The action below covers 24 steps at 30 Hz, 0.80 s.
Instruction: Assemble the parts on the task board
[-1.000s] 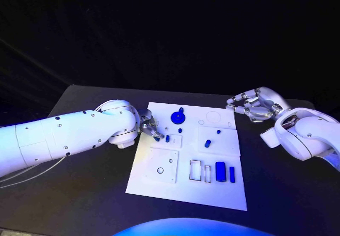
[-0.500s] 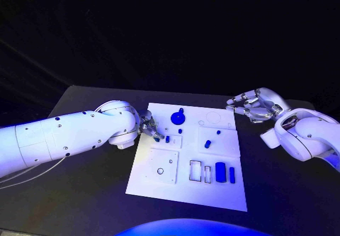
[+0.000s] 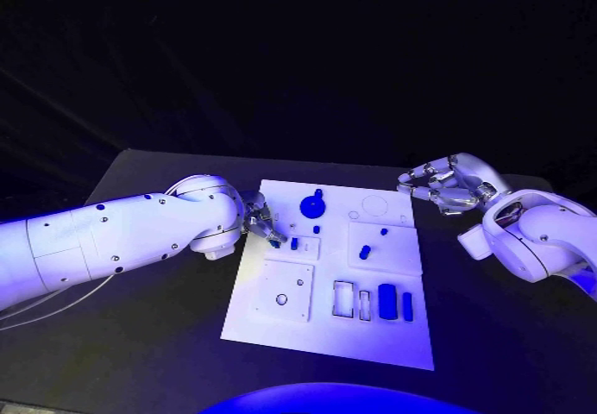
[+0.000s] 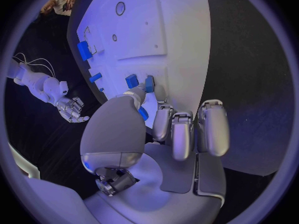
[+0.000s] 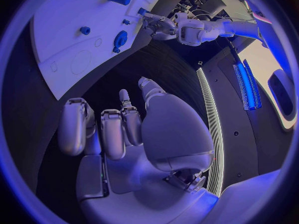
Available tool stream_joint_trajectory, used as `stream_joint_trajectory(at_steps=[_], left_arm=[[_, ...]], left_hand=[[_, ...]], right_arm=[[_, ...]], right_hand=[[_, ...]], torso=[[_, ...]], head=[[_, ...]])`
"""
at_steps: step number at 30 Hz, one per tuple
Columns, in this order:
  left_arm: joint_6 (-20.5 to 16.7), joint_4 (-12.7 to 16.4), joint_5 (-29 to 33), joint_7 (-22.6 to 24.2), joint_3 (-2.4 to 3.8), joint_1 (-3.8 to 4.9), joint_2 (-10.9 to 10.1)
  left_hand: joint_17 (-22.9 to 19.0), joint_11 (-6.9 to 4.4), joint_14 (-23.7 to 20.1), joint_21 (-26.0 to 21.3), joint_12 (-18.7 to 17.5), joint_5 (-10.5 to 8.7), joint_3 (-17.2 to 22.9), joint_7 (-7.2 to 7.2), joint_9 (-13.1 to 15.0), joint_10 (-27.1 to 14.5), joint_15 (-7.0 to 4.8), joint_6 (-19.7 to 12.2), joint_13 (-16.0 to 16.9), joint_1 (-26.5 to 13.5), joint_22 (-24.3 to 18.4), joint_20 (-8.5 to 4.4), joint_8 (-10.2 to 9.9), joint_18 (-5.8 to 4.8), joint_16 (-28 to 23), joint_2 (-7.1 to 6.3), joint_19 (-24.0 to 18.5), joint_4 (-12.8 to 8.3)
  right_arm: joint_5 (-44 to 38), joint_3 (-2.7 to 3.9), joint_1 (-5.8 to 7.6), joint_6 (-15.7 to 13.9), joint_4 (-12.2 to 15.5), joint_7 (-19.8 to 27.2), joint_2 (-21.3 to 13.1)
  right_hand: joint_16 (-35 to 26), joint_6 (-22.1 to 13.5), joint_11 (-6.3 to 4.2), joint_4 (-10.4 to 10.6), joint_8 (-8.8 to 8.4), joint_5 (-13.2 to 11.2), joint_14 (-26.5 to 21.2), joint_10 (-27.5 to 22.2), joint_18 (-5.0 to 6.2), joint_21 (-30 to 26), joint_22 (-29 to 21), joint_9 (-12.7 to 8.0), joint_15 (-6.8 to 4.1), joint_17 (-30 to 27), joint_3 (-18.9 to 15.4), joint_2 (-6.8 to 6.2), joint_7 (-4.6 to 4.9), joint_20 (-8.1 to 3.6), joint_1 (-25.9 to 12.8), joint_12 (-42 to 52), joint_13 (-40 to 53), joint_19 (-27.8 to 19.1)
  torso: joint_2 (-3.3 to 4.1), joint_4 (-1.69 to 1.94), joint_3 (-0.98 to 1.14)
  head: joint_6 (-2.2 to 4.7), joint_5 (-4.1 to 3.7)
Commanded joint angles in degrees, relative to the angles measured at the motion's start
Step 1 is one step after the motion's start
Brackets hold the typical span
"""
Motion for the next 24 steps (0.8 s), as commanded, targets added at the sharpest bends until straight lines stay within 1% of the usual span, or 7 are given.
stream_joint_trajectory(at_steps=[1, 24], left_arm=[[0.6, -0.1, -0.7, -0.1, 0.00, -0.04, 0.1], [1.4, 0.2, -0.2, 0.0, 0.00, -0.03, 0.2]], left_hand=[[15.1, -0.17, 5.8, 0.0, 0.2, 0.34, -0.4, 0.00, 0.0, 0.2, -0.41, 0.2, 0.0, 0.5, 0.0, -0.07, -0.3, -1.08, 0.1, 0.10, 0.1, 0.0], [15.1, -0.18, 5.8, 0.1, 0.4, 0.34, -0.6, -0.01, 0.1, 0.3, -0.42, 0.3, 0.2, 0.9, 0.2, -0.08, -0.2, -1.11, 0.1, 0.06, 0.2, 0.0]], right_arm=[[-0.2, 0.00, -0.05, 0.4, 0.1, 0.4, 0.0], [-0.2, 0.00, -0.06, 0.3, 0.2, 0.5, -0.1]], right_hand=[[-0.3, -0.4, -0.19, 0.0, 0.17, 0.2, 3.3, -0.3, 1.15, -0.2, 2.0, 0.1, 0.13, 7.3, -0.4, 0.01, -0.16, -0.08, -0.3, -0.1, 5.2, -0.4], [-0.3, -0.4, -0.19, 0.0, 0.17, 0.2, 3.3, -0.3, 1.15, -0.2, 2.0, 0.1, 0.13, 7.3, -0.4, 0.01, -0.16, -0.08, -0.3, -0.1, 5.2, -0.4]], torso=[[0.02, 0.00, 0.01], [-0.01, -0.02, 0.02]], head=[[-0.02, 0.01], [-0.12, -0.11]])
